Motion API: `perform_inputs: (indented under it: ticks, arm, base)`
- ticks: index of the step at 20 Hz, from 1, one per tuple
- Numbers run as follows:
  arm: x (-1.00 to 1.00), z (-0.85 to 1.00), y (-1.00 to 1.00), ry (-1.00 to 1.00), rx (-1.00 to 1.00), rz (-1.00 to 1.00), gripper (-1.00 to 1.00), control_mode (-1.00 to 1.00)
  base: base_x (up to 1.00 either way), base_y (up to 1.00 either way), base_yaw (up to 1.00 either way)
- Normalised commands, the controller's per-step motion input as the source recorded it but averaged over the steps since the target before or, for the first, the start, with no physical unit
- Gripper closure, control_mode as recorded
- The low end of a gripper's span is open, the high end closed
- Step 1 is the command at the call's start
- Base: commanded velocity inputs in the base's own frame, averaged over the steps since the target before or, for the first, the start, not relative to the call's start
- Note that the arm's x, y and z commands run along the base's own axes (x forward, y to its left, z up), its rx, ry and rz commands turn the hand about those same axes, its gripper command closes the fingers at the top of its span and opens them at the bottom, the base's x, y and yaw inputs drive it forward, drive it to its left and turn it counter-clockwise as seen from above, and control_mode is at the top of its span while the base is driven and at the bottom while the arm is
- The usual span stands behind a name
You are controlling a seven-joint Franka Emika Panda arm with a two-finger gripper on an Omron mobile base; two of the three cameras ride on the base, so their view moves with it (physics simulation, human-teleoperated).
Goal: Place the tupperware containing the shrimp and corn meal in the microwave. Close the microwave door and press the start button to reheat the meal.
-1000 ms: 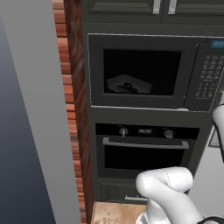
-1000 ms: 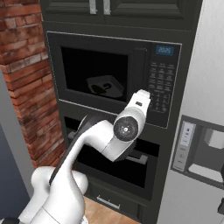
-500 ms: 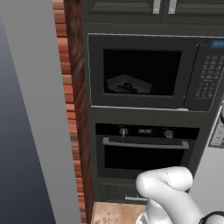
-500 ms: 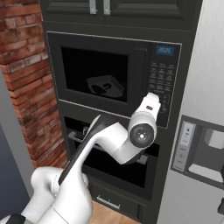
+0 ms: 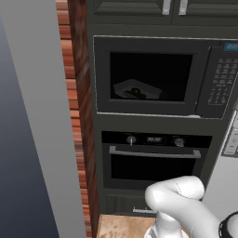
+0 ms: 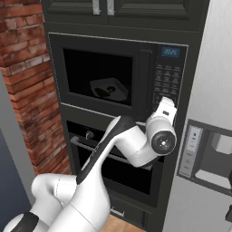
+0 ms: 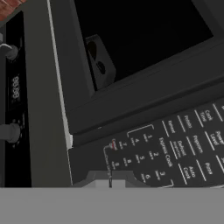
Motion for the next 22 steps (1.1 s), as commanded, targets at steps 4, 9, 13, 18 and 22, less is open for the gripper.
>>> perform_inputs:
  ticks: [4, 9, 13, 18, 22]
  arm:
    - [0.36, -0.15, -0.07, -0.01, 0.0, 0.0, 1.0, -1.0]
    - [0.36, -0.14, -0.1, 0.0, 0.0, 0.0, 1.0, -1.0]
    - [0.27, -0.08, -0.24, 0.0, 0.0, 0.0, 1.0, -1.0]
    - [0.3, -0.13, -0.18, 0.0, 0.0, 0.0, 1.0, -1.0]
    - [0.31, -0.16, -0.17, 0.0, 0.0, 0.0, 1.0, -1.0]
  base:
    - [0.0, 0.0, 0.0]
    - [0.0, 0.0, 0.0]
    - [0.0, 0.0, 0.0]
    - [0.0, 0.0, 0.0]
    - [0.0, 0.0, 0.0]
